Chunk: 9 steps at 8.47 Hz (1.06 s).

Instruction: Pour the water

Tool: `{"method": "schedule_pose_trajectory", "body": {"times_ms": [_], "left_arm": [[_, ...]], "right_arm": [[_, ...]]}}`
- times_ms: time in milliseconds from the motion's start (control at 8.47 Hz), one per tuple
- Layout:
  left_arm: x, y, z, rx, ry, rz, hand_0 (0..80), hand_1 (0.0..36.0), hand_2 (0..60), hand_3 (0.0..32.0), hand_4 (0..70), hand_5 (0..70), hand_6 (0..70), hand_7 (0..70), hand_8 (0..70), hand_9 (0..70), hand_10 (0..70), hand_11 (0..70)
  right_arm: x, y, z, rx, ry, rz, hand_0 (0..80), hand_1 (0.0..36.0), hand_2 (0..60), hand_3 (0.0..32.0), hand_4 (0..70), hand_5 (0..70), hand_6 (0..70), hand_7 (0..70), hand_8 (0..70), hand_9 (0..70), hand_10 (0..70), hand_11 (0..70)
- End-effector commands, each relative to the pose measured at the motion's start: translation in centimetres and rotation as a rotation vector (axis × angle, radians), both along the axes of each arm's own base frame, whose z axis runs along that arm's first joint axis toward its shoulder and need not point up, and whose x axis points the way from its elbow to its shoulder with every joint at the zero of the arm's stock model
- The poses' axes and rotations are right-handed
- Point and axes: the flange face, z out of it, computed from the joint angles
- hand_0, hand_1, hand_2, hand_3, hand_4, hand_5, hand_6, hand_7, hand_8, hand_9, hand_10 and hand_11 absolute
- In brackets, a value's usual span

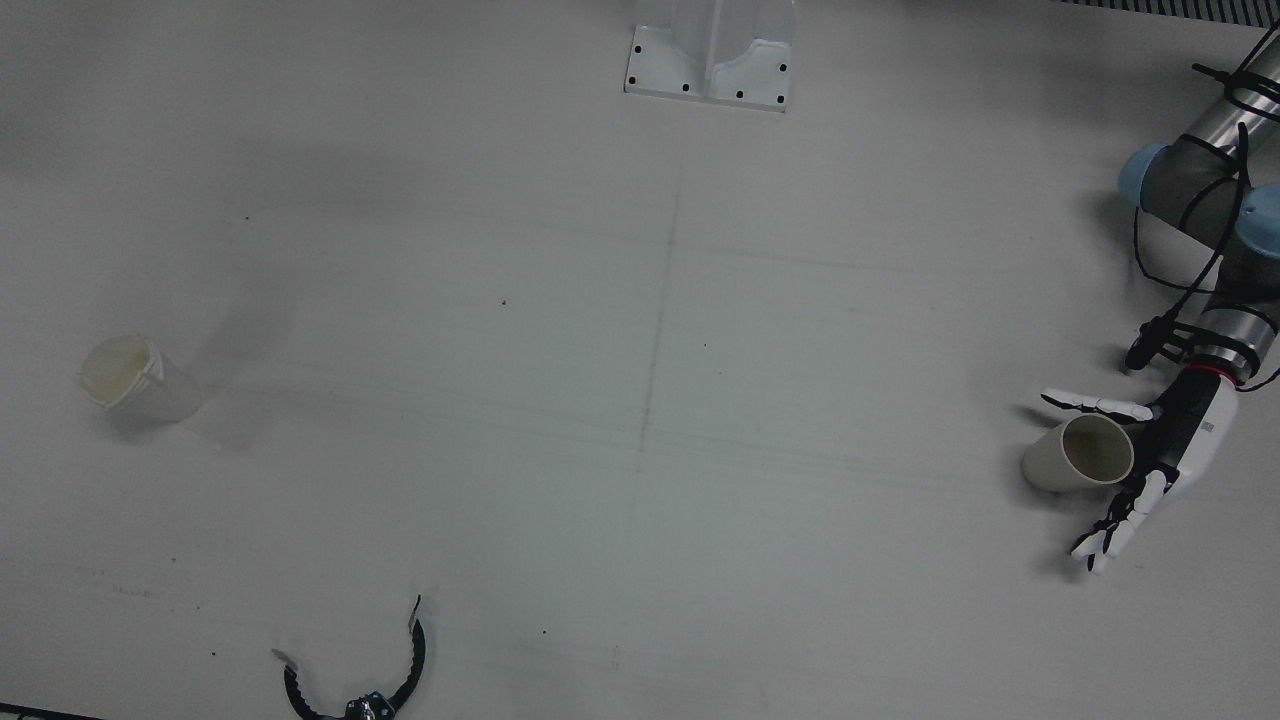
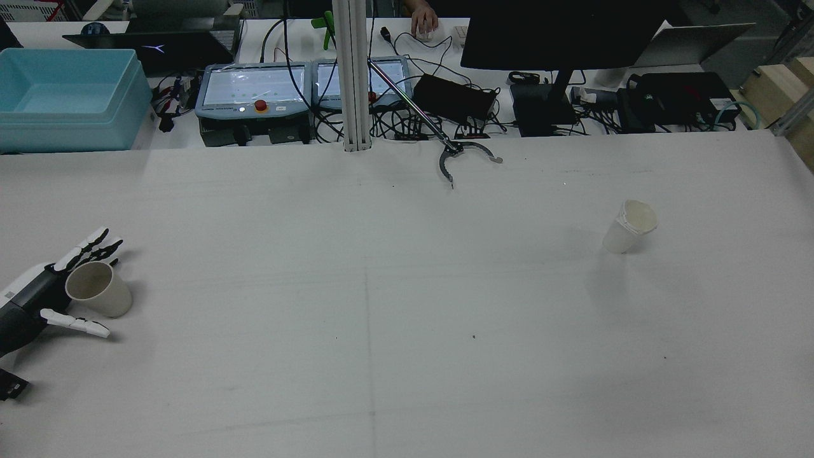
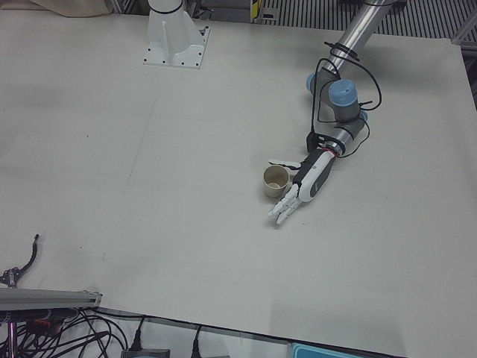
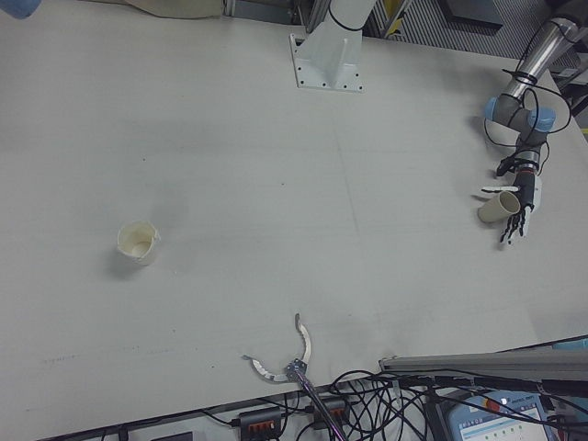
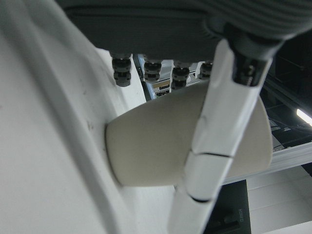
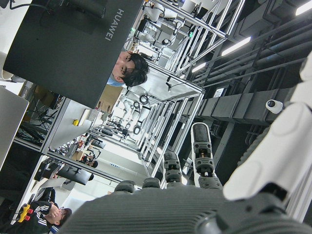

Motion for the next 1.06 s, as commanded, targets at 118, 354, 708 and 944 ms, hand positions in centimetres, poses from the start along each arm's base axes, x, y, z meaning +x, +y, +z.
{"method": "schedule_pose_trajectory", "body": {"times_ms": [118,354,708,944], "left_arm": [[0.0,-0.3,-1.6,-0.024,-0.026,-0.004,80.0,36.0,11.4,0.6,10.4,6.2,19.9,38.6,20.0,30.1,8.3,16.2],[-0.1,-0.4,-2.8,-0.036,-0.039,-0.007,80.0,36.0,21.1,0.0,16.3,6.2,36.1,62.5,41.4,57.8,13.9,24.3],[-0.8,-0.3,-2.9,-0.050,-0.048,-0.015,80.0,36.0,60.0,0.0,18.7,9.3,40.0,69.3,47.8,66.9,17.4,29.2],[-1.5,-0.5,-2.7,-0.073,-0.009,-0.021,76.8,36.0,60.0,0.0,18.1,6.8,38.0,66.3,46.7,65.5,16.3,27.4]], "right_arm": [[-0.1,0.0,0.1,-0.002,0.001,-0.001,38.8,7.3,10.0,0.0,7.9,26.2,6.6,16.4,0.3,1.8,0.0,0.0],[-0.1,0.0,0.1,-0.002,0.001,-0.001,38.8,7.3,10.0,0.0,7.9,26.2,6.6,16.4,0.3,1.8,0.0,0.0],[0.0,0.0,0.0,0.000,0.002,0.000,38.8,7.3,10.0,0.0,7.9,26.2,6.6,16.4,0.3,1.8,0.0,0.0],[0.1,0.0,-0.1,0.001,0.000,0.003,38.8,7.3,10.0,0.0,7.9,26.2,6.6,16.4,0.3,1.8,0.0,0.0]]}}
